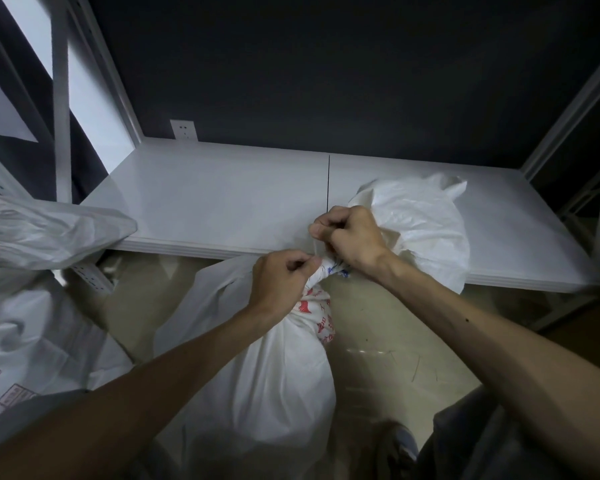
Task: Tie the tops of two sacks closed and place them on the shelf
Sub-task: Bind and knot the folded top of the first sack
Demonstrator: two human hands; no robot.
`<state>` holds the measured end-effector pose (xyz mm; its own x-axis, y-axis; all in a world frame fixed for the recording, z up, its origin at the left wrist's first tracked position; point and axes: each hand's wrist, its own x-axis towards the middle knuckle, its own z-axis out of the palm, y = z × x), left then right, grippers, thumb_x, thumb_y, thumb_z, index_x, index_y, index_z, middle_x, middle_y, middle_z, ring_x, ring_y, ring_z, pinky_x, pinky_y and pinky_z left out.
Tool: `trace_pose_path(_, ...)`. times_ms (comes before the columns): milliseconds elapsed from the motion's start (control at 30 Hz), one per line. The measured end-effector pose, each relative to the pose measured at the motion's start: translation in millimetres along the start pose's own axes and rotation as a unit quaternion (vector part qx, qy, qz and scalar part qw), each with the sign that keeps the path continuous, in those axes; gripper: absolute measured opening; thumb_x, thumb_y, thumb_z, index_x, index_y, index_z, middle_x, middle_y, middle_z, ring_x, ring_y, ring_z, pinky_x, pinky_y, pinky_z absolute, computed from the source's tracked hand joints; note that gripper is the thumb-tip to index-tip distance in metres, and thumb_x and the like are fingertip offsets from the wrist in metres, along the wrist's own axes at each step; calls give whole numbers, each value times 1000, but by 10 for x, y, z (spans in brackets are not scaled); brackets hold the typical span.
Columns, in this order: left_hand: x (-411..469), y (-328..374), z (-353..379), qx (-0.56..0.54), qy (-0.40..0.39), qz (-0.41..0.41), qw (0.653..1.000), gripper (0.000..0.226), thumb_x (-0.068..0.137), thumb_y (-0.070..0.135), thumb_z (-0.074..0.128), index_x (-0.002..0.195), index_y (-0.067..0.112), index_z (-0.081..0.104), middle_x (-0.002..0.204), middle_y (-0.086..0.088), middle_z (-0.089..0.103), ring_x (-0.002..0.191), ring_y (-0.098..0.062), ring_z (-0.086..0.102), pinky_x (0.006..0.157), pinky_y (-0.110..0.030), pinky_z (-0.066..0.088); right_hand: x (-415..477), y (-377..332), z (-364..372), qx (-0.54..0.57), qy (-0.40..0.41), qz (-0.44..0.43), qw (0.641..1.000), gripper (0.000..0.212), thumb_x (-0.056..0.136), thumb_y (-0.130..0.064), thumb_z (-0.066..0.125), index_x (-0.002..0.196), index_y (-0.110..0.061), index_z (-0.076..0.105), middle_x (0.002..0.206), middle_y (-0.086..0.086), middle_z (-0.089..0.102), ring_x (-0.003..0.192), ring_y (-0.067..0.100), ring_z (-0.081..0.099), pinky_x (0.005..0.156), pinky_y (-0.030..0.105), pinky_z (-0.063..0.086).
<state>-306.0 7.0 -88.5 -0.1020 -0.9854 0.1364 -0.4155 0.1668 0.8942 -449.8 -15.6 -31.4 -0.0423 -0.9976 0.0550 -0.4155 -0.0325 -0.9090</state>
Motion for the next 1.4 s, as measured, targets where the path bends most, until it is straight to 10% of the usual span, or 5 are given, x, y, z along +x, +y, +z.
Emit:
trace_pose_path(133,83,76,-16,95,-35,46,994,26,94,43,57,101,23,71,90,7,77,90,-14,70,91,-41,52,-3,-54,-85,14,-13,1,1000,23,86,-4,69,68,-18,67,56,-18,62,48,-10,53,51,7,39)
trace_pose_path(400,143,47,-51,-18,-124,30,992,15,96,27,60,88,17,54,54,-1,40,46,-11,28,51,-26,26,34,9,-218,-55,-78,-22,995,15,89,-14,70,74,-13,66,52,-17,56,50,-4,49,54,12,40)
trace_pose_path(900,173,54,-52,-114,-78,-11,990,10,91,5,63,82,6,66,79,-8,71,75,-13,66,78,-31,54,-96,67,-276,-359,-177,-112,910,25,78,-25,79,102,-18,76,91,-10,61,78,3,51,66,7,32)
trace_pose_path(1233,177,246,-83,-15,-8,99,995,10,90,9,64,81,8,67,66,9,63,63,-5,58,60,-15,46,-177,152,-201,-219,-95,-130,962,5,76,-2,78,78,-6,79,77,2,71,70,5,61,63,10,47)
trace_pose_path(1400,250,271,-126,68,-32,157,985,11,88,20,69,81,11,70,72,3,67,65,-15,61,66,-35,54,-184,183,-176,-224,-82,-140,961,8,75,0,77,79,-7,80,62,-19,59,66,-3,57,64,9,42)
